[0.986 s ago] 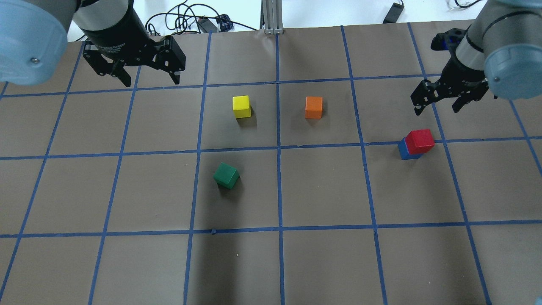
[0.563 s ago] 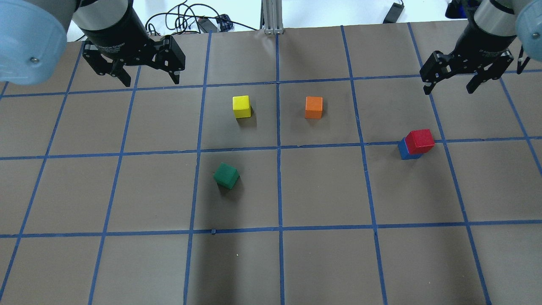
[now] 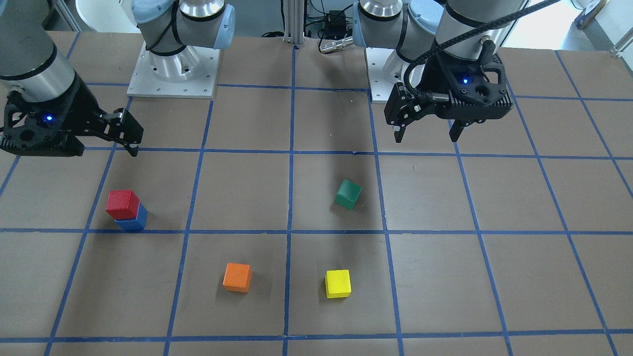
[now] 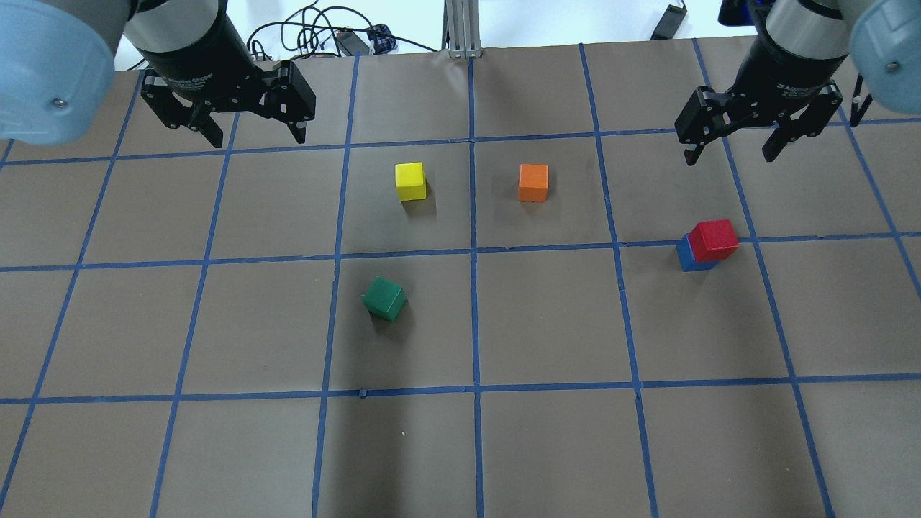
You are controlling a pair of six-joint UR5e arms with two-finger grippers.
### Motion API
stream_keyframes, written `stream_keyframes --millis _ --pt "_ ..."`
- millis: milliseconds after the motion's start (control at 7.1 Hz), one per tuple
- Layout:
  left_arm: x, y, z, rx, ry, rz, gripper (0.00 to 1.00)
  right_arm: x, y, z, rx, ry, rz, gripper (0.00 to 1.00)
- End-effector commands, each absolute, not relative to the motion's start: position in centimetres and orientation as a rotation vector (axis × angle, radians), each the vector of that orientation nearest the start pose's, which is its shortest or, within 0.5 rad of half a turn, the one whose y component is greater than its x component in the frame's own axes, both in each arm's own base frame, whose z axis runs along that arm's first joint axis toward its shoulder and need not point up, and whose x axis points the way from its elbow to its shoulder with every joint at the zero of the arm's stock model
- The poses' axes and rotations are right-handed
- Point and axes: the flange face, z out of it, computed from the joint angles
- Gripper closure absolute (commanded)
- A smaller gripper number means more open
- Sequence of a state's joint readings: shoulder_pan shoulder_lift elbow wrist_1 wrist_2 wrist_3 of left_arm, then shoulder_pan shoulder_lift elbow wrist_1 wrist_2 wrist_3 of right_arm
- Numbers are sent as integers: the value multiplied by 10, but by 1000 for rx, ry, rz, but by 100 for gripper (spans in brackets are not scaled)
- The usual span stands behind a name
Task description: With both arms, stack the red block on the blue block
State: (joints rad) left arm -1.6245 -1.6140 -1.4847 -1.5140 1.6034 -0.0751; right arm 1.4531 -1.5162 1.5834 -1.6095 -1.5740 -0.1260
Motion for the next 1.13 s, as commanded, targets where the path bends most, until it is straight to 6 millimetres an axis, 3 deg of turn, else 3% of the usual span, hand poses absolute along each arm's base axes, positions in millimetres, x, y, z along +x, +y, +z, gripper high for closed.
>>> stream_keyframes --millis 0,563,986 --pt "-157 -512 515 -38 3112 -158 0 100 -510 470 -43 3136 14 0" --pt "-158 -511 515 -36 3110 -158 0 109 -490 477 6 3062 100 0" --pt "-158 -511 515 -36 3110 -158 0 104 -490 472 9 3103 125 0"
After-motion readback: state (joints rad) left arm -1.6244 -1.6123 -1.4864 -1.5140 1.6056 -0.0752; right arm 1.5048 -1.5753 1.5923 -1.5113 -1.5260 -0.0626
